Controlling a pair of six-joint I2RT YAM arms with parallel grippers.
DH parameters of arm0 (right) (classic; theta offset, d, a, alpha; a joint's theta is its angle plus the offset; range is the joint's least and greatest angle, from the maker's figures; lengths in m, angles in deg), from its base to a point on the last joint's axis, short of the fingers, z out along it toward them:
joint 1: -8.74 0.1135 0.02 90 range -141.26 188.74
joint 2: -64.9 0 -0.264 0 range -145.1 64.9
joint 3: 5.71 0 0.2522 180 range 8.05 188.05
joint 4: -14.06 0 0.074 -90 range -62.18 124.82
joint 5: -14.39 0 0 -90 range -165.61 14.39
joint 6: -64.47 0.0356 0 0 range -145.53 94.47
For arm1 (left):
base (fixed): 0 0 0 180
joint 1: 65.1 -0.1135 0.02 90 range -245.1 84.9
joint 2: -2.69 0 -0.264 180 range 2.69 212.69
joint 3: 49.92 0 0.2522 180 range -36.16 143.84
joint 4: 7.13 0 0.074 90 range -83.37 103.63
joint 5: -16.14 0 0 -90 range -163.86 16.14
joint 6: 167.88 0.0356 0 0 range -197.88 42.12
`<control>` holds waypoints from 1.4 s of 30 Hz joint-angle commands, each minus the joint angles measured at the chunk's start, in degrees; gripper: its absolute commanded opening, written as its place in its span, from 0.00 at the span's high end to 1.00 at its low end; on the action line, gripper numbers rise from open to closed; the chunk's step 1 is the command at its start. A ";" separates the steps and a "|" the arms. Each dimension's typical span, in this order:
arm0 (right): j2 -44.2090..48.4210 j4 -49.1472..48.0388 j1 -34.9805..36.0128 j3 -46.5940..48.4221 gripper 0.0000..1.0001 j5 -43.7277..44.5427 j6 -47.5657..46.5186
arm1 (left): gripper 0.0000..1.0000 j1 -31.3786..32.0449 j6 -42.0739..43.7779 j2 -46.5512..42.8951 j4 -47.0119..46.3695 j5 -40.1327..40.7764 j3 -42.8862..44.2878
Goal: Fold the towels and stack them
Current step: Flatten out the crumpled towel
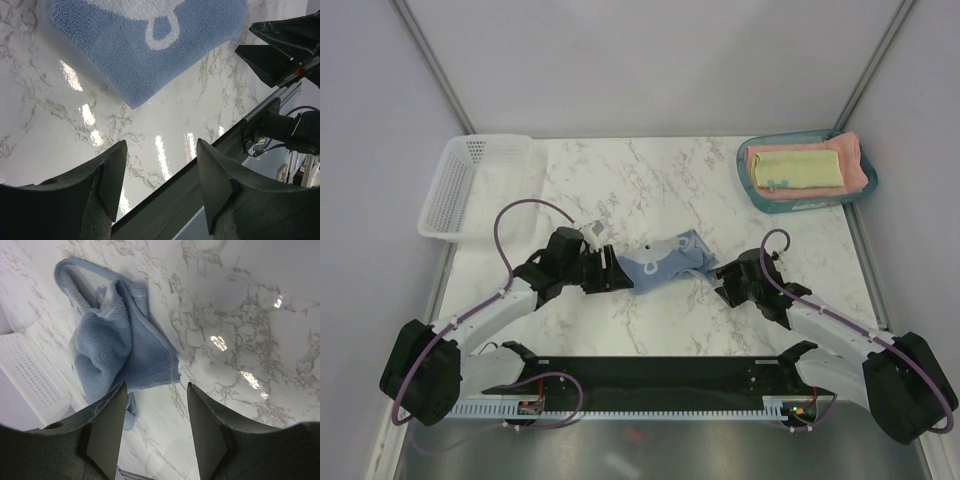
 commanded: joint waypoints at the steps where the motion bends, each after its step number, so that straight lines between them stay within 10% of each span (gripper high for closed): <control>1: -1.99 1.30 1.98 2.49 0.41 2.27 7.69 | 0.35 0.33 -1.43 -2.12 -2.68 -0.90 -0.56; 15: -9.55 -3.97 5.23 3.11 0.45 9.30 12.18 | 0.34 0.59 -2.92 3.40 -6.72 -1.16 -2.06; 21: -6.76 -5.20 4.62 7.48 1.00 14.05 -1.20 | 0.34 0.59 -2.92 4.55 -6.28 -1.87 0.66; 28: -2.96 6.27 4.35 32.09 1.00 8.79 -32.79 | 0.37 0.68 5.32 0.52 -2.85 -7.29 9.28; 42: 4.17 2.54 9.10 25.52 1.00 4.21 -16.91 | 0.36 14.12 6.49 0.24 -21.47 -4.52 5.07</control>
